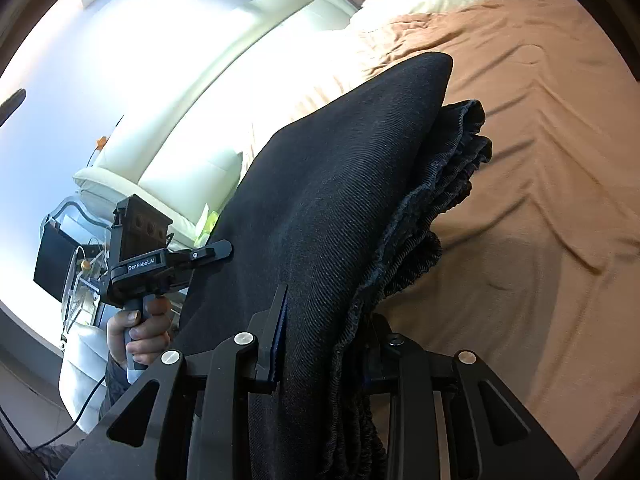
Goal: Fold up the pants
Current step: 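Grip the folded jeans edge with left gripper while right gripper pinches the stack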
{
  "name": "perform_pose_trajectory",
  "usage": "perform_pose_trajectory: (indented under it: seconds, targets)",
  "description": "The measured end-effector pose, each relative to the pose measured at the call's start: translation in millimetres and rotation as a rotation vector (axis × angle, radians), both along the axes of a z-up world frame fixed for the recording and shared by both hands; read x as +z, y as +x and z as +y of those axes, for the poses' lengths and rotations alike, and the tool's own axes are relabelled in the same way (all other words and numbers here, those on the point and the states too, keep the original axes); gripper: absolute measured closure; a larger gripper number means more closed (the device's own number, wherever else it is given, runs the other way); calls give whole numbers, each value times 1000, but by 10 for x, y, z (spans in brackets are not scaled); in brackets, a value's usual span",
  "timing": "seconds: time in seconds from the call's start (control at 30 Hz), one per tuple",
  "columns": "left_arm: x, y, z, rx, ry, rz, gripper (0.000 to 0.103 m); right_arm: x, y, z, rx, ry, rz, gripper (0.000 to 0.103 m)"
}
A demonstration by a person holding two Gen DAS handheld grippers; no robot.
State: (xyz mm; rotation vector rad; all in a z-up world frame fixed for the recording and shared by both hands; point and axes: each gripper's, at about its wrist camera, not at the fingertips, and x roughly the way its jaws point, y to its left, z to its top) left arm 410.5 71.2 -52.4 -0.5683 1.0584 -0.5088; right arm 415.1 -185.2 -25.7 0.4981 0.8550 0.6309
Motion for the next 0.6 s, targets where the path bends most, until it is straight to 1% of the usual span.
perform_pose_trajectory:
  seconds: [0.07, 0.13, 0.17, 0.4, 0.6]
  targets:
    - [-2, -35, 122, 10, -3, -2, 74, -12, 18, 98, 11, -3, -7, 77]
    - [-12, -50, 294, 20, -5, -5, 74, -15, 66, 59, 18, -4, -9, 77]
    - [-13, -48, 312, 23, -3, -6, 74, -18, 95, 129, 22, -6, -9, 77]
    - [-23, 4, 834, 62, 3, -14, 74, -70, 340, 601, 45, -5, -12, 77]
    - [17, 137, 1331, 86, 36, -23, 74, -142, 560, 985, 69, -3, -17, 77]
